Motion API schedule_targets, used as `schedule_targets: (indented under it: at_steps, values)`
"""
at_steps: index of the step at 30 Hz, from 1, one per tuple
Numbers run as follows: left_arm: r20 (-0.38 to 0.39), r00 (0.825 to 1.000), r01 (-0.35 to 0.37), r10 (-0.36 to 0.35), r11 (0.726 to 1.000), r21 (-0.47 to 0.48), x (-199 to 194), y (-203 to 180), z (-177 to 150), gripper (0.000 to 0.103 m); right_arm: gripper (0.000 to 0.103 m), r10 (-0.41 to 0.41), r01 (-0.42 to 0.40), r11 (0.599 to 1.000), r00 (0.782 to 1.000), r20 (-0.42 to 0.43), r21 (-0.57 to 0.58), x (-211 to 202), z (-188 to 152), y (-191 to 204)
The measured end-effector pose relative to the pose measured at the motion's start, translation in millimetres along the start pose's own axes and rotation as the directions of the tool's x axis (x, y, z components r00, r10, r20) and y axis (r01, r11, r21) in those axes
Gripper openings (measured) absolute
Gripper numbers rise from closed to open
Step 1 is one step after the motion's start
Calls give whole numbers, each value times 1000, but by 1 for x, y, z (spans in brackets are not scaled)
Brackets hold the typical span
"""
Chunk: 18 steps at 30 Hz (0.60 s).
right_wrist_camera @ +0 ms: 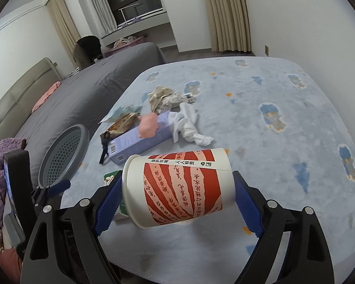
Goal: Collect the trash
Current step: 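Grasp the green-white milk carton with the left tool while the right tool holds the cup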
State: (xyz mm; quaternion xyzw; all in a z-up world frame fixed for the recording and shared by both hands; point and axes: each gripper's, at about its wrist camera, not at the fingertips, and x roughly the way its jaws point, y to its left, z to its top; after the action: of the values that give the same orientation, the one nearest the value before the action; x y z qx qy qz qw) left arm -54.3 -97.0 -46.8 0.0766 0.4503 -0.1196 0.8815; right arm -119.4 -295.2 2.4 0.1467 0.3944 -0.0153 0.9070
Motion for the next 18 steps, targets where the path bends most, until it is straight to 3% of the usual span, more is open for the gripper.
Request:
schedule_targets:
  at_steps: [13,15,17,18]
  values:
    - [-64,997,-30,31,999,21,33,-31,-11,96,84,28,-29,998,1000,7,55,-4,0,-15]
    - [-56,998,-28,30,999,35,33,-34,-13,91,84,28,-28,998,1000,6,53,-4,1,-15]
    - [-62,998,-9,12,999,36,33,-34,-14,70,84,31,-32,998,999,5,56,-4,0,-15]
    - [-75,997,9,-7,1000,28,35,-32,-15,66,84,33,-33,998,999,3,57,-3,0,-14]
